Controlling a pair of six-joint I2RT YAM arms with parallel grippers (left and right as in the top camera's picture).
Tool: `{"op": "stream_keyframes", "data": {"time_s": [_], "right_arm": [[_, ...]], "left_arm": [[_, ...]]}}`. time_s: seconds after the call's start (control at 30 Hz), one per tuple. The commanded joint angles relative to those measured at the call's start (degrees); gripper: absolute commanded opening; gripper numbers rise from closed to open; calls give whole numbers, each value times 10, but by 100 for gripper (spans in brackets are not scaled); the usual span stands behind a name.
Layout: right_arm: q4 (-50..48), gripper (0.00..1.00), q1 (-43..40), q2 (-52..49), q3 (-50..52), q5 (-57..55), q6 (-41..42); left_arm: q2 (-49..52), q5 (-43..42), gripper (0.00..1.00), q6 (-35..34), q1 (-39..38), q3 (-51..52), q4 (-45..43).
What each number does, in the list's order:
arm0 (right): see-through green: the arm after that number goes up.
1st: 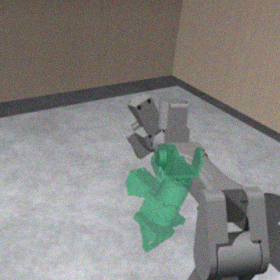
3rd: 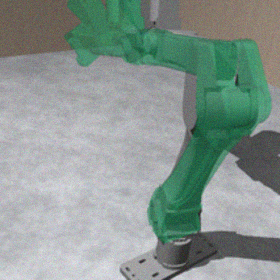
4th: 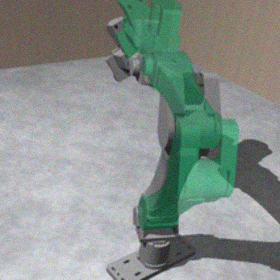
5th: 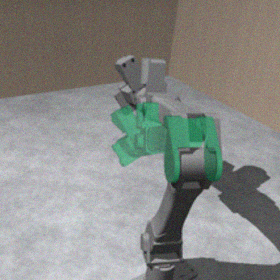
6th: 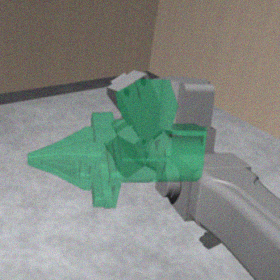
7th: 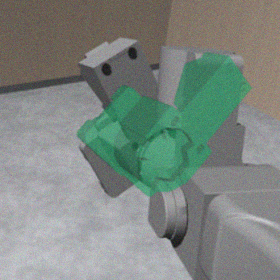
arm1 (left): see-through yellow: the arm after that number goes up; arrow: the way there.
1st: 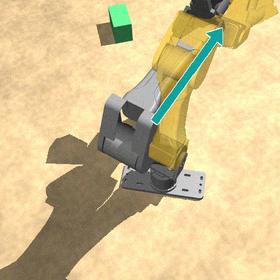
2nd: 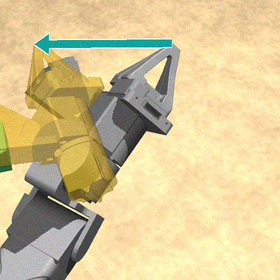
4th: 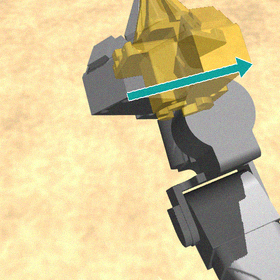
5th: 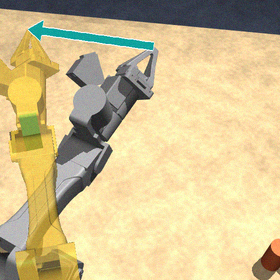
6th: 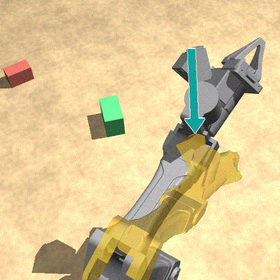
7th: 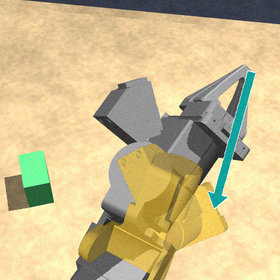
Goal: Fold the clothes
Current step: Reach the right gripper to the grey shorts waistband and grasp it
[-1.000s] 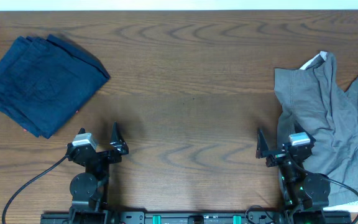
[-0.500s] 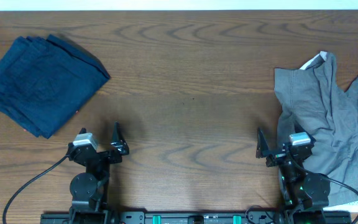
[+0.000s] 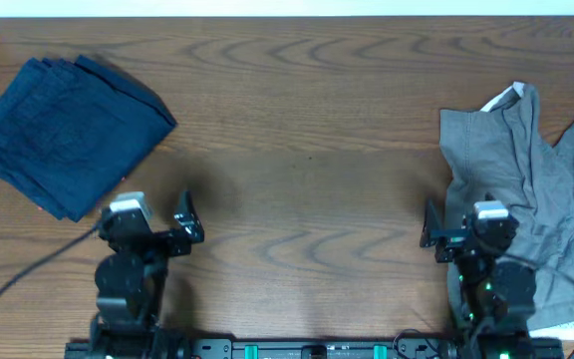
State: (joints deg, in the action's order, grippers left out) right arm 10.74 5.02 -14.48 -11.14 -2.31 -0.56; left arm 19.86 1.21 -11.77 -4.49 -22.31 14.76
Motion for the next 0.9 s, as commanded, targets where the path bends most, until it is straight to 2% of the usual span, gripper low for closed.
{"op": "stream_keyframes", "data": {"time_s": [0.0, 0.33, 0.5, 0.53, 0.57, 0.73, 0.8, 0.87], "right_arm": [[17, 99, 5, -81, -66, -18, 7], [172, 99, -23, -444, -303, -26, 7], [154, 98, -44, -584, -349, -32, 5], [148, 90, -51, -605, -349, -39, 5], [146, 85, -57, -622, -349, -43, 5], [139, 70, -86, -711, -349, -54, 12], [137, 59, -93, -739, -349, -73, 14], [123, 55, -98, -760, -349, -87, 30]], "left_arm": [[63, -8, 98, 4, 3, -66, 32], [217, -8, 98, 4, 3, -208, 171], [251, -8, 98, 4, 3, -220, 190], [254, -8, 98, 4, 3, -220, 191], [255, -8, 98, 3, 3, -220, 190], [256, -8, 98, 3, 3, -220, 190], [256, -8, 98, 3, 3, -220, 190], [256, -8, 98, 3, 3, -220, 190]]}}
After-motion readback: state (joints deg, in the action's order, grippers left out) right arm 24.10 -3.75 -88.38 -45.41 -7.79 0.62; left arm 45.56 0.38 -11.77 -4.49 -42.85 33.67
